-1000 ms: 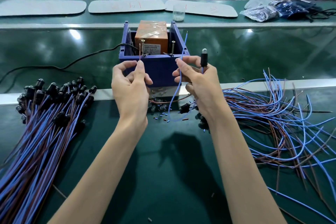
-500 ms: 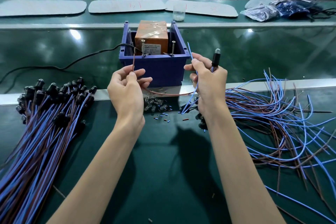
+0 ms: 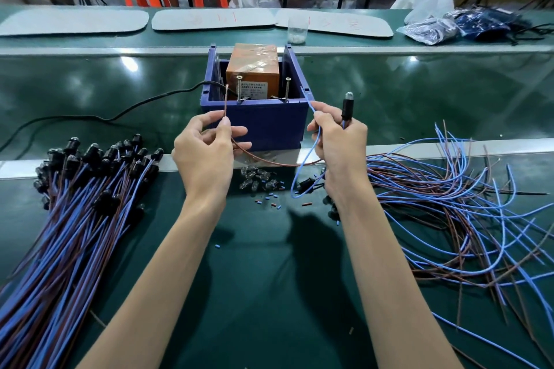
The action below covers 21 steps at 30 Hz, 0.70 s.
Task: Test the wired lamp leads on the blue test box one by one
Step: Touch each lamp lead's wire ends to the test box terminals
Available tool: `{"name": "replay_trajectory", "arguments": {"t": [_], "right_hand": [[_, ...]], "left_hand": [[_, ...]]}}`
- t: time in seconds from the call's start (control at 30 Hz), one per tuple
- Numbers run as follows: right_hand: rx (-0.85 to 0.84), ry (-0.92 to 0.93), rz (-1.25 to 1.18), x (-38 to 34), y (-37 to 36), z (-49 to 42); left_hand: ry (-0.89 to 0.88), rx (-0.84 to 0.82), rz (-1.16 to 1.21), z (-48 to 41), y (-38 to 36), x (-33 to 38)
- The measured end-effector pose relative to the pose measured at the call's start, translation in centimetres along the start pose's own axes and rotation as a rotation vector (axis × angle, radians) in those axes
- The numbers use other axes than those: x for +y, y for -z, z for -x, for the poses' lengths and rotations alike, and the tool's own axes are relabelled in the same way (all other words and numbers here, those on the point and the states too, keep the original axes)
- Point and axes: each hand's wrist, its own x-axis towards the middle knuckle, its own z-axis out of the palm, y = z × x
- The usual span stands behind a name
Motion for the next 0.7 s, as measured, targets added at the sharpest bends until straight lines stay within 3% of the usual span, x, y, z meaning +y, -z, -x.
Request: {"name": "replay_trajectory", "arguments": {"t": [0.7], "right_hand": [[-0.148, 0.003, 0.092, 0.6, -0.6, 0.2]], "left_hand": [[0.044, -0.081, -0.070, -1.4, 0.2, 0.5]]}}
